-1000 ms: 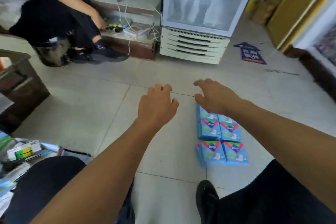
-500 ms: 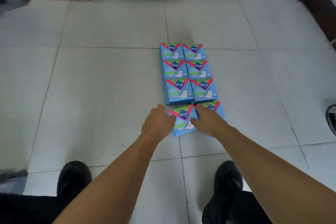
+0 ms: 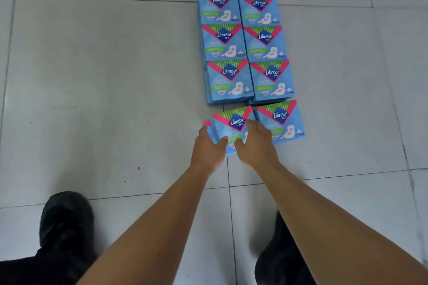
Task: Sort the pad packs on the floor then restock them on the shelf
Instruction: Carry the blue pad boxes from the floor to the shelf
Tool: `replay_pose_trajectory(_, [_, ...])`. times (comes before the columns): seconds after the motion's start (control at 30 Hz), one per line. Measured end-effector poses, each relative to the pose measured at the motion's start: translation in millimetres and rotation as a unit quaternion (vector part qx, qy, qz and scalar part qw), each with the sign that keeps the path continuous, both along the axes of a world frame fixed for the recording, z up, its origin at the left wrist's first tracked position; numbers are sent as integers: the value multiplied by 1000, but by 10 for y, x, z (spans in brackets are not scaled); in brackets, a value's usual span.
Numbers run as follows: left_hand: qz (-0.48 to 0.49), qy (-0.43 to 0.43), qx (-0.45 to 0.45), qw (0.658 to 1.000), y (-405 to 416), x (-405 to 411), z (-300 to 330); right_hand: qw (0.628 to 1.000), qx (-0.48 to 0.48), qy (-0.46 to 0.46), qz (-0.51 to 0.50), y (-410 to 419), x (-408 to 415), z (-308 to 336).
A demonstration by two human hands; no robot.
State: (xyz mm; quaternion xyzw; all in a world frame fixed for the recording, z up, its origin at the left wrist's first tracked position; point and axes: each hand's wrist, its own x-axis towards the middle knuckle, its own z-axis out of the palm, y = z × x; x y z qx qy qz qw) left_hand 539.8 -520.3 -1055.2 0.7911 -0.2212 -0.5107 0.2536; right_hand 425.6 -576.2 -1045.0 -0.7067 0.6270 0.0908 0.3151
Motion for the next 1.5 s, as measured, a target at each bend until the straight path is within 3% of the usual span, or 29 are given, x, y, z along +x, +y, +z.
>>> replay_pose_trajectory(0.23, [22,18,5,1000,119,70,-137,999,-37,-39,-8,16,-26,-33])
replay_pose_trajectory(0.5, [48,27,3,999,181,160,-202,987,30,-116,-112,31,-9,-131])
replay_pose_trajectory(0.63, [90,28,-46,995,212,336,6,977,36,-167,-126,-58,149,26])
replay_pose_trajectory(0.8, [136,32,-157,978,199,793,664,949,24,-282,-141,-136,522,653])
replay_pose_trajectory(1.0, [140,-7,-297,944,459,1544,1923,919,-21,-389,-52,-66,1239,1918])
replay_pose_trajectory(1.27, [213,-112,-422,874,1725,2342,3401,876,-65,-466,103,884,2221,3502])
replay_pose_trajectory(1.5, [300,-230,-454,807,2866,2625,4051,817,-42,-525,235,1755,2903,4073])
